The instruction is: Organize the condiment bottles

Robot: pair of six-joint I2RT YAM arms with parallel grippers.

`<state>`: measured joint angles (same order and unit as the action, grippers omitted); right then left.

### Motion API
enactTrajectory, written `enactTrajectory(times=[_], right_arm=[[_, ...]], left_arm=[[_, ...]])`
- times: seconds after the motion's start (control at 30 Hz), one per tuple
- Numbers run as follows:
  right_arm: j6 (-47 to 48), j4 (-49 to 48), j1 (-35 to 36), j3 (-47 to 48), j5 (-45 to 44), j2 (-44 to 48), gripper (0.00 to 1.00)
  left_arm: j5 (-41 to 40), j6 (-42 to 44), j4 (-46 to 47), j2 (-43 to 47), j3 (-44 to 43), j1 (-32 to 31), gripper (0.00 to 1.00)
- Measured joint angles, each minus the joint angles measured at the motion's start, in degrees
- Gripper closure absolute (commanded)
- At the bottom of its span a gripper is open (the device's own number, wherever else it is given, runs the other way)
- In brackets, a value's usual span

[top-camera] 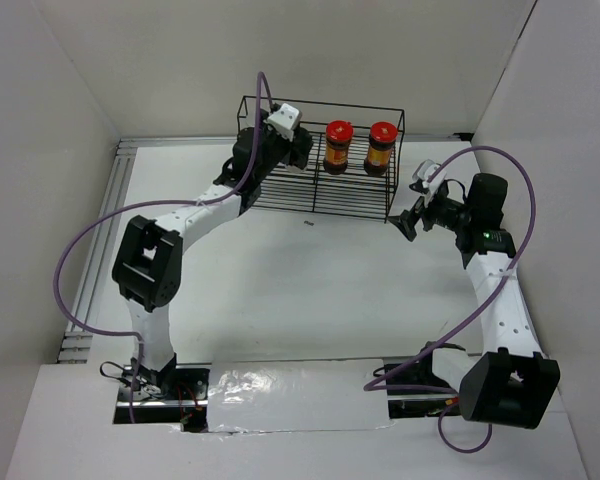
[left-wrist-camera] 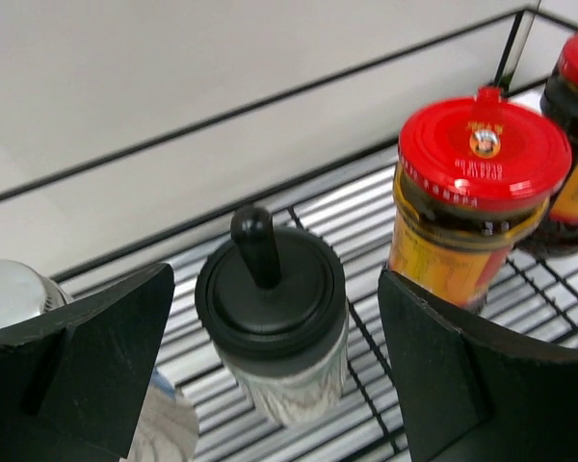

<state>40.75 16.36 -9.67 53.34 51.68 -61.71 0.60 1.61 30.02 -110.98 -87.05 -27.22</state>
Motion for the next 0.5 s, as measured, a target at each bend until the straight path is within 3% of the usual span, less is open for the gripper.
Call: enactTrajectory(times=[0.27,0.5], right_arm=[[-4.6,-0.4,0.0,0.0,-1.0,-1.4,0.00],[-12.7,-0.9,-0.1,0.7,-8.5,-1.6,0.00]], left_arm=[[1.2,-0.1,-13.2,8.6,0.4,0.0,0.01],[5.2,-0.5,-23.0,35.1,15.6,0.2,0.01]])
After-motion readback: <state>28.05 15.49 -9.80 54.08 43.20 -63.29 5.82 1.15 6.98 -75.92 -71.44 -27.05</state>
